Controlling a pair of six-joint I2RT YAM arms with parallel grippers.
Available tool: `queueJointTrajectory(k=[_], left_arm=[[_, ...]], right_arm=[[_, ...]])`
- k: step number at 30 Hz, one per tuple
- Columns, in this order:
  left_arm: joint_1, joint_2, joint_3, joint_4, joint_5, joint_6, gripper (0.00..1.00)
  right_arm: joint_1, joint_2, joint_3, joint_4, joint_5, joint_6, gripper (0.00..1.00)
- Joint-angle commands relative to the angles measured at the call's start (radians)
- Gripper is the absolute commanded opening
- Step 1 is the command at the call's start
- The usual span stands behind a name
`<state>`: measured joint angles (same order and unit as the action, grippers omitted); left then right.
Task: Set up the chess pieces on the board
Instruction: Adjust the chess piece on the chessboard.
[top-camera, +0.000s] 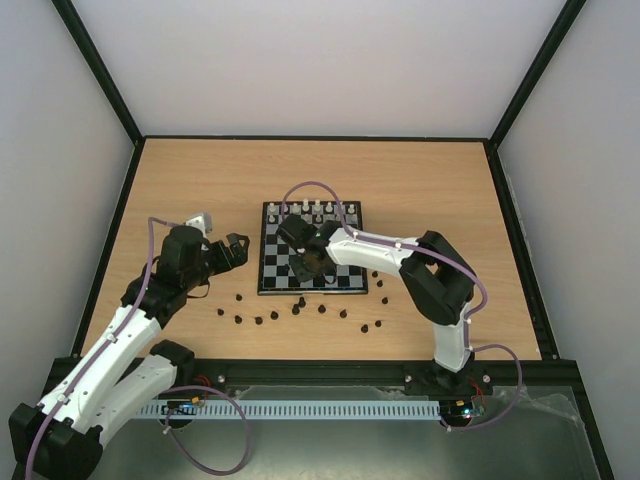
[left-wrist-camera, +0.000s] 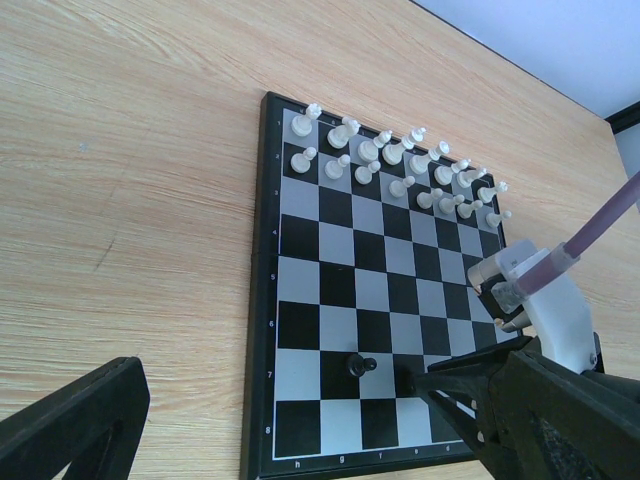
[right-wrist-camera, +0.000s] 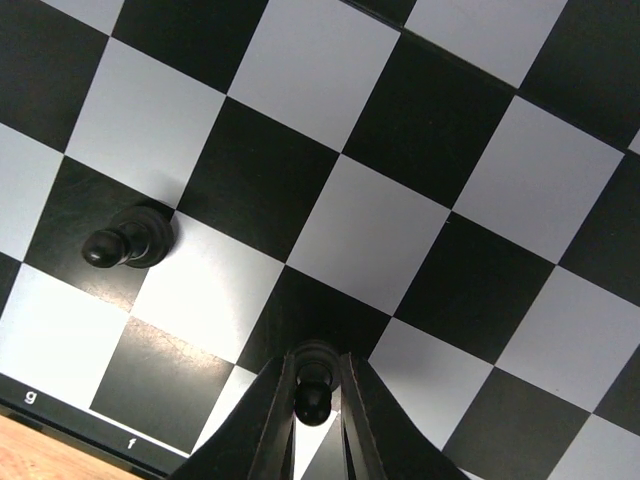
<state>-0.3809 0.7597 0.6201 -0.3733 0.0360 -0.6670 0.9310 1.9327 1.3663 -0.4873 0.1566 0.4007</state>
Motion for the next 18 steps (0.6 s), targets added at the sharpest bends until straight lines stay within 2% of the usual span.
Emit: queueJointTrajectory(k=[1,18], left_arm=[[0.007,-0.01,-0.014,-0.006,-0.005,-0.008,0.99],[0.007,-0.016,-0.016,-0.006,-0.005,-0.01,0.99]], right_arm=[[0.005,0.023,0.026,-0.052,0.026,-0.009,0.13],[0.005,0.0,0.047,-0.044,0.025,-0.028,0.16]])
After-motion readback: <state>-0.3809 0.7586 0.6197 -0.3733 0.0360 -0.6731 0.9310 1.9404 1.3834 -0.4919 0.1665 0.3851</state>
